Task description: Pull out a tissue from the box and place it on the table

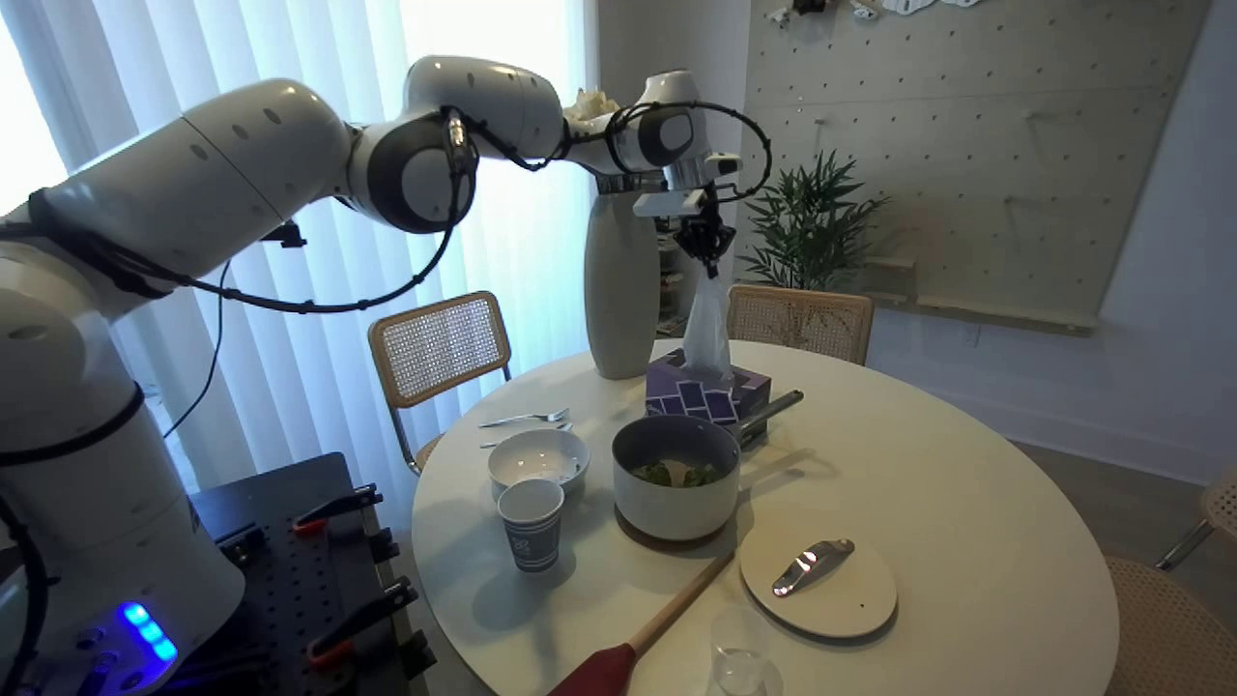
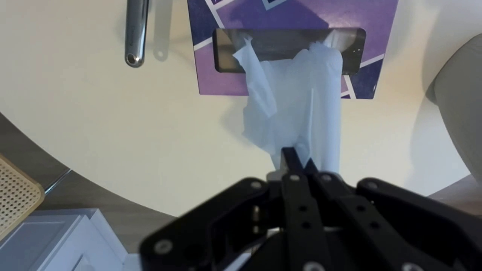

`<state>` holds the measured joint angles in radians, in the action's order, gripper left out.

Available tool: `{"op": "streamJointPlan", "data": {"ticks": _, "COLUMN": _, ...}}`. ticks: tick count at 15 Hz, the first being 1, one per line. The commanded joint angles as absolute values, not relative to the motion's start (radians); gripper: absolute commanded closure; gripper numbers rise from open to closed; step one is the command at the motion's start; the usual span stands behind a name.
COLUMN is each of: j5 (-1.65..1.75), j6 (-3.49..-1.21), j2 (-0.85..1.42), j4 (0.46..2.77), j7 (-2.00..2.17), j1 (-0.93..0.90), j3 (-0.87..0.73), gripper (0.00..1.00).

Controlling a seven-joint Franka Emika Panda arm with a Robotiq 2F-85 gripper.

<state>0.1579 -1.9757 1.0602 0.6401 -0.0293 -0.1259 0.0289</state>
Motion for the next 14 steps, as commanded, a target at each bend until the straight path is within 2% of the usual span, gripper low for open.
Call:
{"op": "streamJointPlan", "data": {"ticks": 1, "j5": 0.172, "j6": -1.928, "j2": 1.043, "j4": 0.604, "j7": 0.005, "j1": -0.151, "j3": 0.013, "gripper": 1.0}}
{"op": "streamJointPlan", "data": {"ticks": 7, "j5": 0.182, "j6": -1.885, "j2": 1.015, "j4": 0.549, "j7": 0.037, "j1": -0.178, "j3": 0.007, "gripper": 1.0}}
{"op": "streamJointPlan", "data": {"ticks": 14, "j5": 0.16, "j6": -1.719, "j2": 0.981, "j4": 0.536, "j7": 0.089, "j1": -0.158, "j3": 0.029, "gripper": 1.0}}
